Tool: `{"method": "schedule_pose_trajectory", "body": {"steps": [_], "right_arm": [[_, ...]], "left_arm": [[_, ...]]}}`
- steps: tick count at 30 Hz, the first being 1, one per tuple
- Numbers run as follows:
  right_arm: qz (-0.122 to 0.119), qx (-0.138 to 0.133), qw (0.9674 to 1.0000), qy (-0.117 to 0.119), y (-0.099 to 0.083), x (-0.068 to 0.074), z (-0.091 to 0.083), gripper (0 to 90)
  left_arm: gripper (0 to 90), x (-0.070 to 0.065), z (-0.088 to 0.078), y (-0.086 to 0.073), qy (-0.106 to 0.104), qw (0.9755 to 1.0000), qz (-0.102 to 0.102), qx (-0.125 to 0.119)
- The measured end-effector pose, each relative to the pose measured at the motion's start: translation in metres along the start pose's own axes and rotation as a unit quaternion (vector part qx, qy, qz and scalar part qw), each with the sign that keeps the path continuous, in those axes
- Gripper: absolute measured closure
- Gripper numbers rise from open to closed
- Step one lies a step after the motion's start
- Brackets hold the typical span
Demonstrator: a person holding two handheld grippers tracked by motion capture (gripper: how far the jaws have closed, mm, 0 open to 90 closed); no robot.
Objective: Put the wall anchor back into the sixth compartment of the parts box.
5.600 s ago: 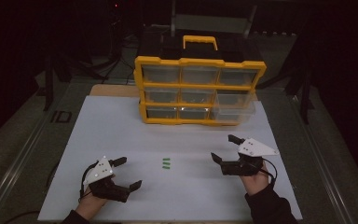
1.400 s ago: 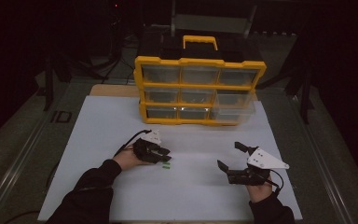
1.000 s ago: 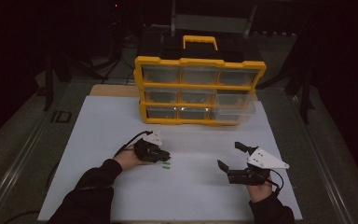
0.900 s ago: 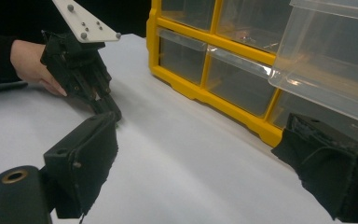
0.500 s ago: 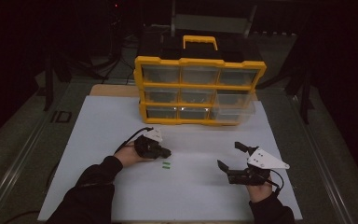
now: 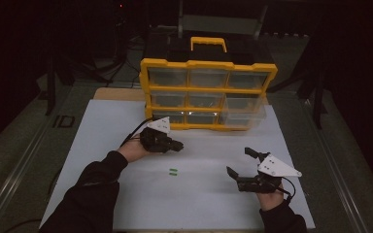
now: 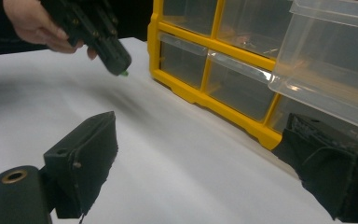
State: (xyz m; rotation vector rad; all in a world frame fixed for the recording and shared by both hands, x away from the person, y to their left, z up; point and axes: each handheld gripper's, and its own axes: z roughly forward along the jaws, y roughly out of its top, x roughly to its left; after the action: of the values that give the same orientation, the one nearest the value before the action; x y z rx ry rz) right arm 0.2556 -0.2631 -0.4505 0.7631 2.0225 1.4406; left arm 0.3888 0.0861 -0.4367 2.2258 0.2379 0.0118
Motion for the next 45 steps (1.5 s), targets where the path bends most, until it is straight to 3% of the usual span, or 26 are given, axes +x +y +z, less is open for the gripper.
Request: {"method": "schedule_pose_trajectory", "body": {"steps": [13, 20, 26, 27, 37, 39, 45], "right_arm": [[0.000, -0.001, 1.0000, -0.001, 0.000, -0.001, 0.000, 10.7], [-0.001, -0.001, 1.0000, -0.004, -0.001, -0.001, 0.000, 10.7], [0.000, -0.001, 1.0000, -0.002, 0.000, -0.001, 0.000, 10.7], [0.001, -0.001, 1.0000, -0.002, 0.000, -0.001, -0.001, 10.7], [0.002, 0.000, 1.0000, 0.000, -0.001, -0.001, 0.000, 10.7], [0.004, -0.001, 1.0000, 0.001, -0.001, -0.001, 0.000, 10.7], [0.006, -0.002, 1.0000, 0.003, 0.000, -0.001, -0.001, 10.7]], "left_arm": [[83.4, 0.002, -0.015, 0.042, -0.009, 0.9996, 0.018, -0.020], [83.4, 0.004, -0.022, 0.075, -0.010, 0.9986, 0.038, -0.034], [83.4, 0.006, -0.021, 0.089, -0.012, 0.9983, 0.041, -0.040], [83.4, 0.008, -0.020, 0.098, -0.013, 0.9978, 0.044, -0.047], [83.3, 0.016, -0.018, 0.127, -0.012, 0.9964, 0.048, -0.069], [83.4, 0.018, -0.016, 0.138, -0.011, 0.9957, 0.052, -0.075], [83.3, 0.020, -0.007, 0.156, -0.018, 0.9947, 0.058, -0.082]]}}
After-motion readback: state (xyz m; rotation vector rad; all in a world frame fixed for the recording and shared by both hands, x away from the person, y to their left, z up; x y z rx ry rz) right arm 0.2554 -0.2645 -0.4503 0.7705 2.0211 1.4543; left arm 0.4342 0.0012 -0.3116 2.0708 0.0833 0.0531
